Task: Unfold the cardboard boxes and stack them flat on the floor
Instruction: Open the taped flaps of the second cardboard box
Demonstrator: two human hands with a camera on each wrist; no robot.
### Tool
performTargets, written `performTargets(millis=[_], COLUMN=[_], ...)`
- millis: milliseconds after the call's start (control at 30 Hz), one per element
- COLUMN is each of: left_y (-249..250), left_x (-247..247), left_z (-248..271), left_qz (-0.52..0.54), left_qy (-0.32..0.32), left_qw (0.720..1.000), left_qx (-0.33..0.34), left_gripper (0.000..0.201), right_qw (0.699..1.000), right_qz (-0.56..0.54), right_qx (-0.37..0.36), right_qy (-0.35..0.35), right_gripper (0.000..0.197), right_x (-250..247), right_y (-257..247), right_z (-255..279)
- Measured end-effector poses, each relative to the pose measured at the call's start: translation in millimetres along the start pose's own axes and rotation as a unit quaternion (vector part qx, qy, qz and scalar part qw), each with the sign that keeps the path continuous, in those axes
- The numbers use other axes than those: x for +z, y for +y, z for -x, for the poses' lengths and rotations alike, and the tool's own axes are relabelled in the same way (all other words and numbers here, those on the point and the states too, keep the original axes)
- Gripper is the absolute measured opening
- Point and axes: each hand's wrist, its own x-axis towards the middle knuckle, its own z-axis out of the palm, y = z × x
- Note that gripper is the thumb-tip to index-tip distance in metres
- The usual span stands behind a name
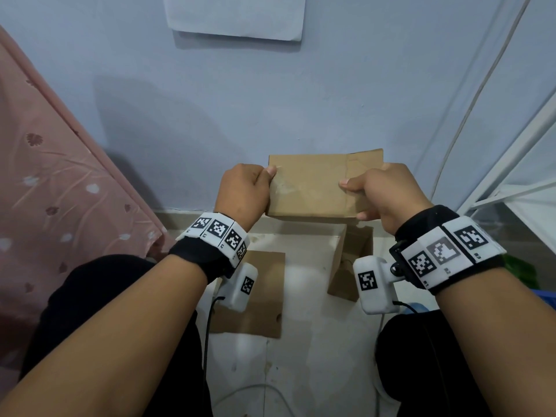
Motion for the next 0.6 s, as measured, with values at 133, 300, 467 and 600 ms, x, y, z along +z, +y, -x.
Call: performTargets(millis=[133,300,467,600], left_y=[-3.7,3.7,-1.4,1.4], left_x=[2.3,1.2,1.8,0.5], left_z=[-1.4,2.2,-1.1,0.3], left_qz=[0.11,0.041,0.041,0.071], left_qy=[0.005,0.014,0.023,0.003], left_qw=[0.993,0.998,0.999,0.997], left_qx=[-0.052,-0.052,-0.022,-0.033], left_gripper=[0.051,0.06,0.041,0.044], right_qw=[1.0,1.0,1.0,1.0], right_qz=[-0.011,-0.01,-0.014,-0.014], right_qx=[0.006,0.01,0.004,-0.007], right_qy=[0.008,-0.001,0.005,0.015], right_gripper=[0.035,0.026,0.028,0.029], right_x=[-1.8,0.7,2.5,1.7], right_y=[-0.2,1.0,1.5,0.7], right_z=[-1.6,-0.1,-1.1,-3.0])
